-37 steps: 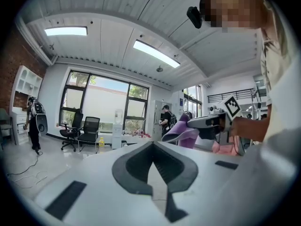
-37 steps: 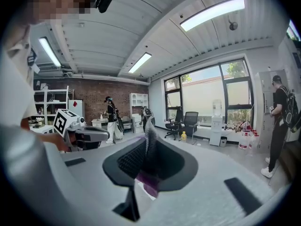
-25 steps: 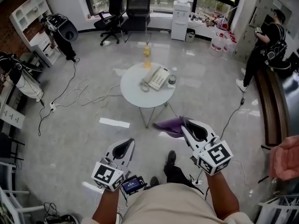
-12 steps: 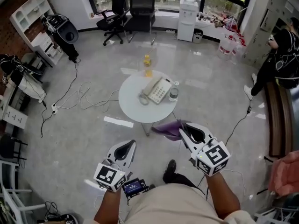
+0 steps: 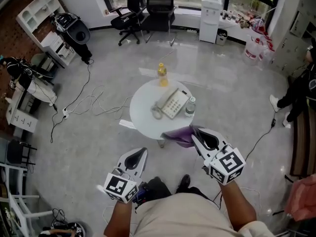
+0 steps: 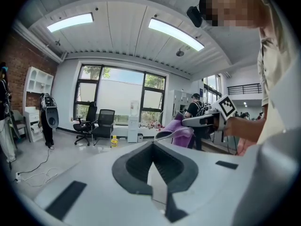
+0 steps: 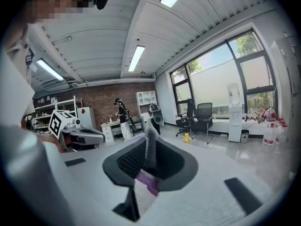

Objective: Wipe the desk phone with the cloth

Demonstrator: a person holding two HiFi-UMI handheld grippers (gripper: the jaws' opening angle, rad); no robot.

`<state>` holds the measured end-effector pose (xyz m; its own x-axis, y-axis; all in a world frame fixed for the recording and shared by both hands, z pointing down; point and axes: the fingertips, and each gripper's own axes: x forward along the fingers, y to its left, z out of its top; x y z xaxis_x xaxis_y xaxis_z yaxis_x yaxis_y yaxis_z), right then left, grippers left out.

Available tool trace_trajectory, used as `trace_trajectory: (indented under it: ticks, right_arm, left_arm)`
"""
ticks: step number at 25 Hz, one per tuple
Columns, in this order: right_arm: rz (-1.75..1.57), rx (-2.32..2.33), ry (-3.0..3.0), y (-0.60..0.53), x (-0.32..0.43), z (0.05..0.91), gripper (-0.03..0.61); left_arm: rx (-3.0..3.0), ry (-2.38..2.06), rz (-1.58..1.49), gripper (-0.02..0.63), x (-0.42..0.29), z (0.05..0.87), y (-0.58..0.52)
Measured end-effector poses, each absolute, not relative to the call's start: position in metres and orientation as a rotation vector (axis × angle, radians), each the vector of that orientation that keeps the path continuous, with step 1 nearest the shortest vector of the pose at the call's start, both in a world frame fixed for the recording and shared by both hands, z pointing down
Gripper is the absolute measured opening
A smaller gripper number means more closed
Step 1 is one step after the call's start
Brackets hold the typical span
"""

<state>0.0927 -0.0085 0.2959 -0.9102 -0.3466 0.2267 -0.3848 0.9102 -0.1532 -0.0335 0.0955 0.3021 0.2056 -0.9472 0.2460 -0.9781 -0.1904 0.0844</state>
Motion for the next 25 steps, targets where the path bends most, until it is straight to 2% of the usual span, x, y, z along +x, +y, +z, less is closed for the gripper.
trace_trajectory:
  ticks: [8,16,25]
  right_arm:
    - [0.291,0.762,-2.791,-0.065,0.088,0.318,0.060]
    - [0.342,0.933,-2.721,-0.104,0.073,0.311,0.060]
    - [0.415,0.994,-2.654,-0.134,0.072,0.339,0.060]
  left_arm:
    - [2.374,-1.628,0.204,0.008,-0.060,0.358,0.019]
    - [2.530,-1.445,0.274,0.008,-0.078,0.353,-0.076]
    - [2.506,-1.409,0.330,0.008,-0.097,0.388,-0.136]
